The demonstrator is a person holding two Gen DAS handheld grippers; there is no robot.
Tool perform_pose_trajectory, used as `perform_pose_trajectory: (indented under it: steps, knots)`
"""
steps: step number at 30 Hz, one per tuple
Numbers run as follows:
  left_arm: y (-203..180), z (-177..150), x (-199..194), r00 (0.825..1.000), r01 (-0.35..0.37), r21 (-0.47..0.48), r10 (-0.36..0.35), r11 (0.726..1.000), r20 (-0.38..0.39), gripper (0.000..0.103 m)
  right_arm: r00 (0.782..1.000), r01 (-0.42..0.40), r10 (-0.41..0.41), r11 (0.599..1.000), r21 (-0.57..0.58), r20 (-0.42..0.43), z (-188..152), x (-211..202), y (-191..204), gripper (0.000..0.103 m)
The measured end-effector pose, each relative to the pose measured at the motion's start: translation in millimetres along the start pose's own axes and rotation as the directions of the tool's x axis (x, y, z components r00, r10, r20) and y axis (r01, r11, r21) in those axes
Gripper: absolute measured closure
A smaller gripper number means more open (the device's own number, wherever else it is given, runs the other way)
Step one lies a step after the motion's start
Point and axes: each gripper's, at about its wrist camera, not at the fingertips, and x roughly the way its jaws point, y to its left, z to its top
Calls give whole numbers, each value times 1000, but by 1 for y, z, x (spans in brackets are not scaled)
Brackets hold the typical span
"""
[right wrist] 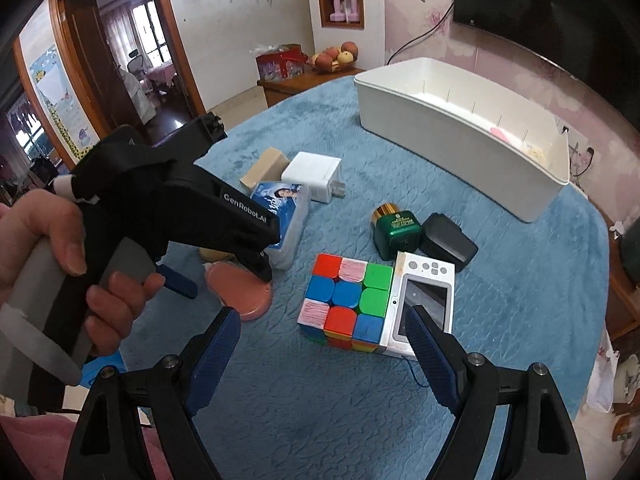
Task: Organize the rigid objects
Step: 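Move both tools back toward the items on the table, then grasp the pink oval case with the left tool while the right tool grasps the Rubik's cube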
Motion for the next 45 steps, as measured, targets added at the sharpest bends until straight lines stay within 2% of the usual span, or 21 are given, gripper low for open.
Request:
perform_pose_trajectory:
  steps: [12, 15, 17, 20, 23, 30, 40, 41, 45]
  knots:
    - [-31, 10, 17, 992, -123, -20, 122, 992, -24, 16, 999, -20, 19, 999, -32, -37, 2, 24, -2, 18]
    - [-38, 10, 20, 992, -128, -21, 127, 992, -18, 17, 999, -20, 18, 999, -44, -47, 2, 29, -1, 18]
    - [-42, 9, 20, 992, -129, -22, 128, 991, -16, 21, 998, -17, 14, 999, -51, -53, 1, 32, 0, 18]
    - [-35, 1, 8, 992, -129, -39, 129, 991, -9, 30, 998, -16, 13, 999, -52, -60, 0, 37, 0, 18]
    - [-25, 2, 2, 994, -108, -52, 108, 993, -9, 33, 998, -13, 10, 999, -47, -68, 0, 42, -1, 18]
    - [-17, 0, -1, 997, -82, -32, 82, 996, -11, 34, 994, -17, 19, 1000, 13, -110, 1, 57, -9, 18]
    - [29, -23, -7, 997, -59, -34, 57, 998, -58, 34, 992, 24, -25, 1000, -15, -121, 5, 70, -3, 19]
    - [32, -25, -7, 996, -58, -36, 55, 998, -63, 34, 992, 32, -34, 999, -18, -120, 4, 71, -2, 19]
    - [56, -42, -10, 995, -56, -44, 52, 997, -81, 34, 990, 77, -79, 997, -24, -114, 5, 71, -1, 33]
